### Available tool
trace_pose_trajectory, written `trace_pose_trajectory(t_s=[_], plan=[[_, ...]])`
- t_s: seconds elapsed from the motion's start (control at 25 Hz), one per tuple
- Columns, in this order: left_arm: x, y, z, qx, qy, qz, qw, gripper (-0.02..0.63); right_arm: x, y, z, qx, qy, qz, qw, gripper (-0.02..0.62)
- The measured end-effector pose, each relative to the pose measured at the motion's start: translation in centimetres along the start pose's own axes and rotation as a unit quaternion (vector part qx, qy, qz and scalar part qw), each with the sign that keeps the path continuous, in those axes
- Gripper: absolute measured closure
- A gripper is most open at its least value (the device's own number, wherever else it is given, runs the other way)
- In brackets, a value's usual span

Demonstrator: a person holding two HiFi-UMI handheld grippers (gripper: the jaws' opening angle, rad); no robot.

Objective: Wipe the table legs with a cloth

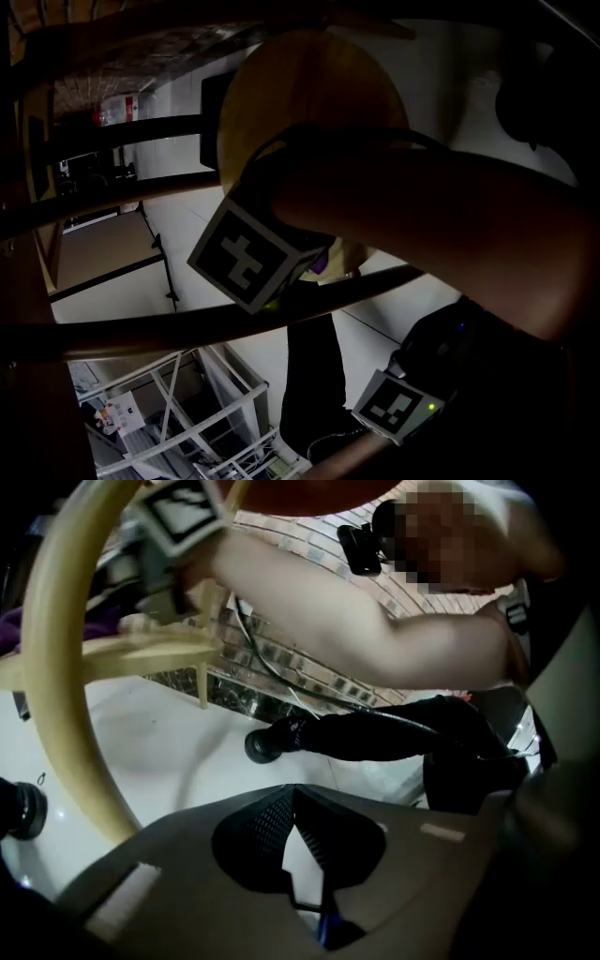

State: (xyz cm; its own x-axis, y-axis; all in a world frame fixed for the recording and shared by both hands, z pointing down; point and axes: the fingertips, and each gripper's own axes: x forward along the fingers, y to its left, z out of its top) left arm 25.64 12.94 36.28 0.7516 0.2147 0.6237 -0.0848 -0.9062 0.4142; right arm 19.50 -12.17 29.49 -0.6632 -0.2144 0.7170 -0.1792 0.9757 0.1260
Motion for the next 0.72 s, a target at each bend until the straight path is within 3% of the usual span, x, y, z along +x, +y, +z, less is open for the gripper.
trace_pose_trajectory(t_s=[0.08, 0.16, 0.24, 0.32, 0.44, 0.52, 0.6, 0.68, 0.72], plan=[[-0.1, -0.5, -0.8, 0.002, 0.003, -0.008, 1.0, 0.594, -2.1, 4.1, -2.0, 0.015, 0.026, 0.012, 0.999, 0.532], [0.1, -1.1, -1.1, 0.007, 0.0, -0.014, 0.9999, 0.594, -4.3, 6.4, -4.6, 0.047, 0.049, -0.023, 0.997, 0.531], [0.3, -1.7, -1.0, 0.012, -0.008, -0.019, 0.9997, 0.594, -7.0, 6.3, -7.8, 0.104, 0.066, -0.099, 0.987, 0.532], [0.1, -2.3, -0.7, 0.017, -0.015, -0.026, 0.9994, 0.594, -10.2, 3.9, -11.6, 0.176, 0.066, -0.205, 0.961, 0.531], [-0.4, -2.8, 0.2, 0.026, -0.023, -0.026, 0.9991, 0.594, -14.8, -0.5, -16.6, 0.248, 0.033, -0.361, 0.898, 0.531], [-0.8, -2.6, 1.1, 0.035, -0.03, -0.011, 0.9989, 0.594, -18.4, -1.5, -16.4, 0.218, -0.008, -0.46, 0.86, 0.531], [-1.1, -1.5, 2.2, 0.043, -0.042, 0.015, 0.9981, 0.594, -24.6, -1.8, -12.1, 0.167, -0.123, -0.573, 0.793, 0.532], [-1.2, -0.4, 3.9, 0.04, -0.062, 0.038, 0.9965, 0.594, -30.2, -1.9, -6.8, 0.113, -0.235, -0.639, 0.723, 0.531], [-1.3, -0.3, 4.9, 0.042, -0.073, 0.043, 0.9955, 0.594, -32.4, -2.3, -4.6, 0.093, -0.272, -0.658, 0.696, 0.531]])
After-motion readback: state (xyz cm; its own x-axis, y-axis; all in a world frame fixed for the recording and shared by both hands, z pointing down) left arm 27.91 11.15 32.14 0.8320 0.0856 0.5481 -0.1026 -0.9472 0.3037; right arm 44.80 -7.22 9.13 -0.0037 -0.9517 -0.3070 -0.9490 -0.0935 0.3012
